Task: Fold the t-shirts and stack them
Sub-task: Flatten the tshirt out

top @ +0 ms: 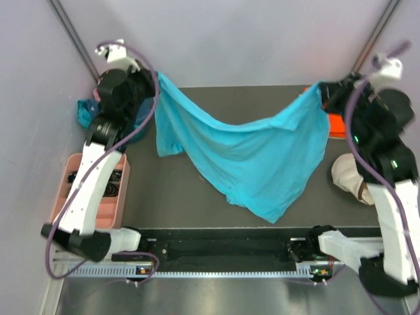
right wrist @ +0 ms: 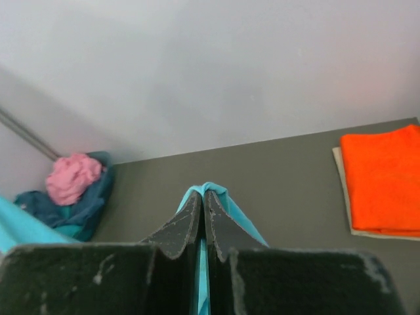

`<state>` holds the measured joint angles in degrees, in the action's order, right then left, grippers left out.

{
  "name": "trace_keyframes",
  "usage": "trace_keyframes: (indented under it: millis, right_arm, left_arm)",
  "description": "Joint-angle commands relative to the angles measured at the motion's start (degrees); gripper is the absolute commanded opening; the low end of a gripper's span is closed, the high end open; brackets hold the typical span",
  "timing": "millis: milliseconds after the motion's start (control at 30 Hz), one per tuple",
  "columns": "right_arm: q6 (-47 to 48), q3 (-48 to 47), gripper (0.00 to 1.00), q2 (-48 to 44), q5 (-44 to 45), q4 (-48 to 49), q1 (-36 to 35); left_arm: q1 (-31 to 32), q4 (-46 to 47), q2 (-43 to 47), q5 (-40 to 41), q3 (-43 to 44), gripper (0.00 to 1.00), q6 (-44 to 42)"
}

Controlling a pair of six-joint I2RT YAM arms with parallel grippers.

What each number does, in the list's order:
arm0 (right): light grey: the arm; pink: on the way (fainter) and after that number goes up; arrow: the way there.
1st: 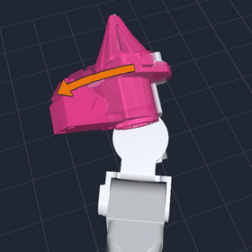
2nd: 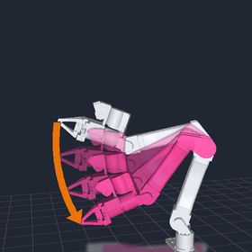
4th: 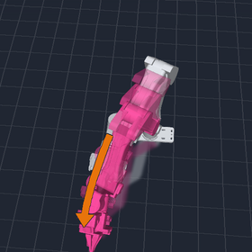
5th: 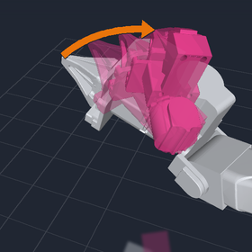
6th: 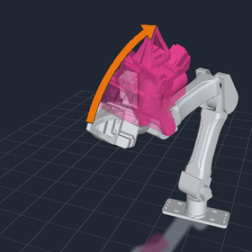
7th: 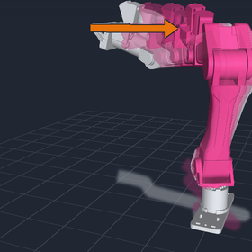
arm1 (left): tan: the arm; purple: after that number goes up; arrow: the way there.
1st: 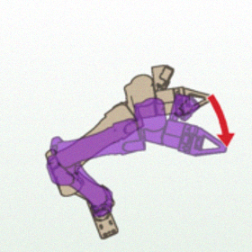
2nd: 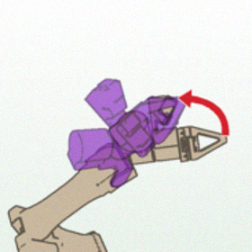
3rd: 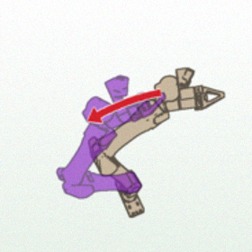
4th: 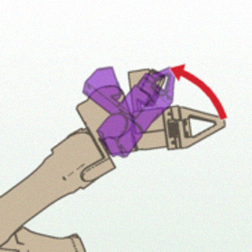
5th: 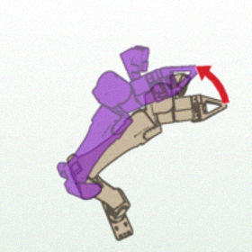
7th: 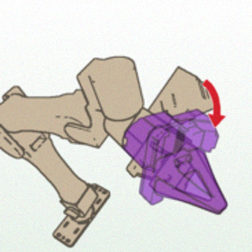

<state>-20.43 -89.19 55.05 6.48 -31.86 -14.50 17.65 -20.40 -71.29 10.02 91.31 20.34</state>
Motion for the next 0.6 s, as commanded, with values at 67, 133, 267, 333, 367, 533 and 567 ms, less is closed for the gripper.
trace_keyframes:
  millis: [67, 133, 267, 333, 367, 533, 567]
  right_arm:
    - [6.5, -17.2, 0.0, 15.8, 3.5, 11.6, -0.2]
    - [6.7, -21.6, 0.0, 17.7, 1.7, 11.9, -0.2]
    - [6.1, -24.4, 0.0, 17.9, -0.2, 12.6, -0.2]
    - [5.3, -23.7, 0.0, 16.6, -2.6, 12.0, -0.2]
    - [4.9, -23.1, 0.0, 14.7, -3.1, 11.6, -0.2]
    - [1.4, -16.0, 0.0, 5.4, -5.9, 9.0, -0.2]
    - [0.9, -15.3, 0.0, 3.7, -6.2, 8.7, -0.2]
  left_arm:
    - [-2.3, 9.6, -11.6, 2.8, 7.6, 0.0, -2.8]
    - [-2.7, 9.6, -12.7, 1.9, 8.7, 0.0, -2.3]
    - [-2.8, 8.8, -12.5, 0.8, 8.3, 0.0, -2.0]
    - [-2.8, 7.2, -11.5, 0.8, 7.1, 0.0, -2.0]
    - [-2.8, 7.0, -9.8, 0.4, 6.3, 0.0, -1.9]
    - [-2.8, 2.0, -2.5, -3.2, -1.3, 0.0, 0.8]
    - [-2.7, 1.1, 0.4, -4.2, -3.0, 0.0, 1.0]
